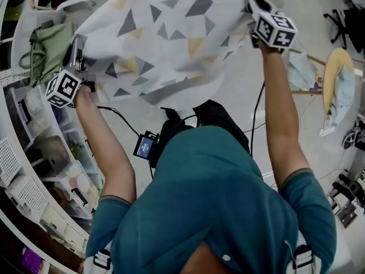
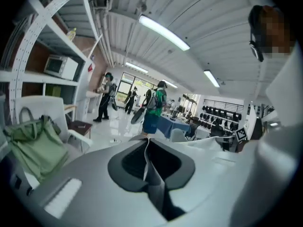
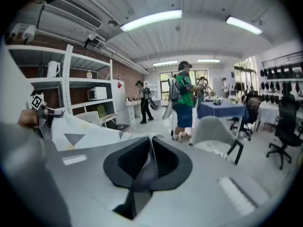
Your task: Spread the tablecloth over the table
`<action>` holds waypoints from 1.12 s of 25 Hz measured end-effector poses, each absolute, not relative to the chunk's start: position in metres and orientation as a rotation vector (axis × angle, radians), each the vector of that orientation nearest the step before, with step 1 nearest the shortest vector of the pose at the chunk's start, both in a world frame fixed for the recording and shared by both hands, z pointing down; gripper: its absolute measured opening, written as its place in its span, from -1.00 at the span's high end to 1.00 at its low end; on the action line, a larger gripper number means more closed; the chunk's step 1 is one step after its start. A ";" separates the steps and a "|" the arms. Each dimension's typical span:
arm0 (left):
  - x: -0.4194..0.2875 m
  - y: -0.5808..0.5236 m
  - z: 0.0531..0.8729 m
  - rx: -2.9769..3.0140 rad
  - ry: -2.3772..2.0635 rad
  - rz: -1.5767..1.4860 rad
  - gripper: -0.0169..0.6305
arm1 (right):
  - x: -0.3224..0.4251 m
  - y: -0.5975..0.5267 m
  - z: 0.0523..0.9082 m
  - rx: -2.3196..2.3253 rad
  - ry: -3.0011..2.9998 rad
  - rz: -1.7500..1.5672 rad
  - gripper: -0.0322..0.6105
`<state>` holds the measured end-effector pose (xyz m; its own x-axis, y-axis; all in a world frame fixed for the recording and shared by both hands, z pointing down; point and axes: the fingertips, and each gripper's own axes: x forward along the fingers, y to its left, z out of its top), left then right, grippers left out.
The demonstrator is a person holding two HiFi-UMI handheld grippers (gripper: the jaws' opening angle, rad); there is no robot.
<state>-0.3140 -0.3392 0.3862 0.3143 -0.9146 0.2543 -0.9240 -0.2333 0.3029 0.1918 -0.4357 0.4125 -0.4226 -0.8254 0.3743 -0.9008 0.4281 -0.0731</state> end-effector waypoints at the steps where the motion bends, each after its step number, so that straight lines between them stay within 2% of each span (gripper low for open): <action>1: -0.317 -0.337 0.412 2.137 -1.608 0.068 0.93 | 0.196 -0.434 0.438 1.474 -2.360 0.463 0.83; 4: -0.314 -0.319 0.510 1.942 -1.458 0.193 0.91 | 0.203 -0.416 0.523 1.406 -2.210 0.764 0.83; 8: -0.324 -0.296 0.582 1.775 -1.464 0.201 0.90 | 0.200 -0.408 0.565 1.419 -2.132 0.841 0.83; 18: -0.337 -0.290 0.600 1.813 -1.639 0.233 0.79 | 0.204 -0.401 0.572 1.468 -2.213 0.745 0.82; 21: -0.345 -0.277 0.615 1.785 -1.656 0.196 0.63 | 0.221 -0.383 0.600 1.453 -2.191 0.866 0.64; 24: -0.354 -0.258 0.637 1.716 -1.673 0.208 0.67 | 0.238 -0.359 0.632 1.451 -2.142 0.971 0.46; 28: -0.359 -0.257 0.648 1.680 -1.667 0.252 0.72 | 0.247 -0.353 0.649 1.500 -2.066 1.005 0.47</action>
<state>-0.3592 -0.2570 0.6479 0.1351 -0.7790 0.6123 -0.9253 0.1219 0.3592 0.2472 -0.3526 0.6490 -0.3472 -0.6492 0.6768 -0.9332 0.1676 -0.3180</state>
